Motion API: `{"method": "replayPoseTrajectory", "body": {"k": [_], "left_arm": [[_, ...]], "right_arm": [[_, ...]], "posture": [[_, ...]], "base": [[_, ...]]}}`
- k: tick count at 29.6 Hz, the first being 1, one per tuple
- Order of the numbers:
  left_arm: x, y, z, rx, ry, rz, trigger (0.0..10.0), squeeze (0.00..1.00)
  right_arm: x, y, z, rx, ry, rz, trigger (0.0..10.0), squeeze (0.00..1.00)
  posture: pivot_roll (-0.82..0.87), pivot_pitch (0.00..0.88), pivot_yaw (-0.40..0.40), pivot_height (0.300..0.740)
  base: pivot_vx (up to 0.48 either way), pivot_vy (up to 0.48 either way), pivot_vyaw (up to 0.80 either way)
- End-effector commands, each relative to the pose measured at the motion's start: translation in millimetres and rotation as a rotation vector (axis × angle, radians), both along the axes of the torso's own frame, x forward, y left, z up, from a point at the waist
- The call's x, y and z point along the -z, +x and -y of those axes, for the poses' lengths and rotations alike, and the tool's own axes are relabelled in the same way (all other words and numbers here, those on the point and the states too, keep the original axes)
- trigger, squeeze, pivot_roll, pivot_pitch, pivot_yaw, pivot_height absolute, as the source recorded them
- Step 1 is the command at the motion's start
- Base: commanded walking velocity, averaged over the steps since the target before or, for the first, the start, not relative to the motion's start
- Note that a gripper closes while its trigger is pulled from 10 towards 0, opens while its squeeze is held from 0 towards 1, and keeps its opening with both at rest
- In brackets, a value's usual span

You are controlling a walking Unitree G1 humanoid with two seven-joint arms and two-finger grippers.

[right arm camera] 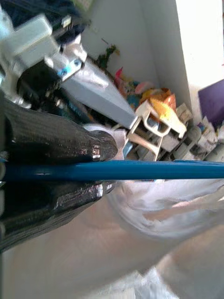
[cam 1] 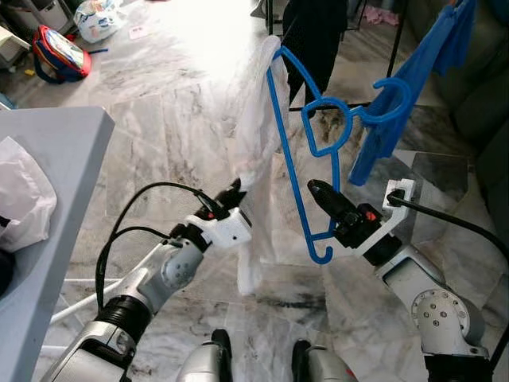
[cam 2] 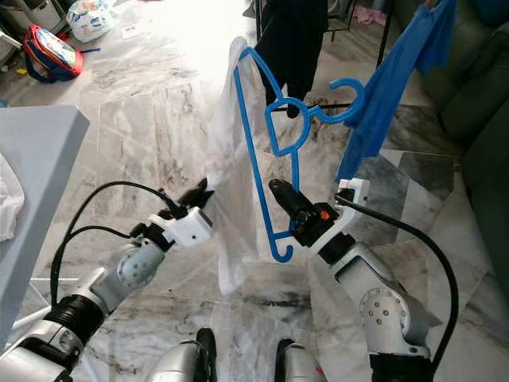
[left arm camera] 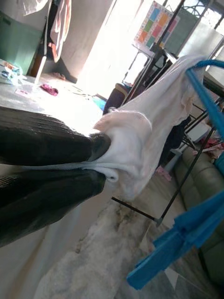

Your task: Hang hanger

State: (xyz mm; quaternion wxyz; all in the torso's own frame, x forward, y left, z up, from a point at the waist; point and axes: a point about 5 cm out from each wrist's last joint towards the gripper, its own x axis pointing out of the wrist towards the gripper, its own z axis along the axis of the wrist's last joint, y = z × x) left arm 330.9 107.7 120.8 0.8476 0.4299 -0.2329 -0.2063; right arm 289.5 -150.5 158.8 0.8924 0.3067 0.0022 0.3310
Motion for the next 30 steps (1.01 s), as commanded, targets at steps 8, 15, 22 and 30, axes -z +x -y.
{"method": "replayPoseTrajectory", "body": {"k": [8,15,22,30], "left_arm": [[1,-1.1,-2.0,-0.008,-0.024,0.008,10.0,0.00],[-15,6.9,-14.8,-0.057,-0.042,0.073,10.0,0.00],[-25,14.6,-25.4,-0.114,-0.043,0.130,10.0,0.00],[-24,14.6,-17.4,0.028,-0.029,0.025,10.0,0.00]], "right_arm": [[16,-0.4,15.9,0.011,-0.294,0.007,10.0,0.00],[55,-7.2,50.5,0.015,-0.716,-0.141,10.0,0.00],[57,-12.7,70.4,0.029,-0.802,-0.159,10.0,0.00],[34,-35.6,81.6,-0.205,-1.045,0.045,10.0,0.00]], "posture": [[0.02,0.253,0.024,0.740],[0.03,0.258,0.023,0.740],[0.02,0.263,0.031,0.740],[0.02,0.270,0.050,0.740]], "base": [[0.000,0.000,0.00],[0.000,0.000,0.00],[0.000,0.000,0.00],[0.000,0.000,0.00]]}}
